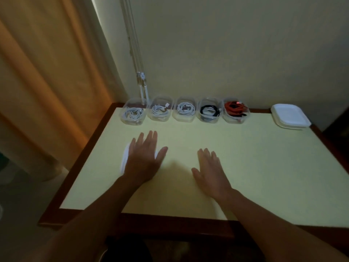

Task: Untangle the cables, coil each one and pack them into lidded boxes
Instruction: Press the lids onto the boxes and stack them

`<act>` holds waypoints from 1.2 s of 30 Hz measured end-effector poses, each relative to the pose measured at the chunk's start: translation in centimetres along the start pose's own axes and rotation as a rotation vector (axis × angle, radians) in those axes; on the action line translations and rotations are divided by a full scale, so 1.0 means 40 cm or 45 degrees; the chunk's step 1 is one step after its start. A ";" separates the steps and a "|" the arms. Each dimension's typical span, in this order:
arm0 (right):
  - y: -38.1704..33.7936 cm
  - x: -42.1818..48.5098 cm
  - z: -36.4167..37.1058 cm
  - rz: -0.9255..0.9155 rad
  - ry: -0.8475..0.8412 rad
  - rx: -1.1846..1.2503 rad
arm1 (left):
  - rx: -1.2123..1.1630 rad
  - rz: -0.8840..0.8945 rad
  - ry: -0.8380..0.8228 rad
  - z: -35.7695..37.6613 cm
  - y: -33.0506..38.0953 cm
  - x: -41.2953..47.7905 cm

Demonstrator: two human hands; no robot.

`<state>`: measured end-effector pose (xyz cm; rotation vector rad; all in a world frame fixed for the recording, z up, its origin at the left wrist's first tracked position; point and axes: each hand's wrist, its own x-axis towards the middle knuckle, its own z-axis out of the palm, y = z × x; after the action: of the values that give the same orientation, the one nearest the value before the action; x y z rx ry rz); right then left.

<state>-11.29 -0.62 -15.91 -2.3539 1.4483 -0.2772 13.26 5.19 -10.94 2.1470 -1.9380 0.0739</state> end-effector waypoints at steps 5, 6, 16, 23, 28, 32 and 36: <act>0.151 -0.041 -0.049 0.063 0.081 -0.237 | -0.131 0.286 -0.086 0.054 0.247 0.051; 0.173 -0.040 -0.055 0.077 0.087 -0.266 | -0.115 0.260 -0.187 0.086 0.271 0.056; 0.310 0.146 -0.121 0.386 0.397 0.010 | -0.002 0.106 -0.207 0.231 0.319 0.047; 0.372 0.293 -0.154 0.420 0.553 0.092 | -0.017 0.113 -0.217 0.238 0.326 0.059; 0.400 0.344 -0.167 0.419 0.580 0.089 | -0.030 0.102 -0.197 0.238 0.332 0.065; 0.400 0.340 -0.175 0.401 0.606 0.122 | -0.046 0.100 -0.196 0.235 0.331 0.066; 0.391 0.294 -0.170 0.351 0.607 0.136 | -0.045 0.089 -0.202 0.233 0.332 0.067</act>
<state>-21.12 -18.86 -16.23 -2.0521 1.8908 -0.8607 -0.69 -0.58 -17.47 2.1200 -2.0844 -0.1208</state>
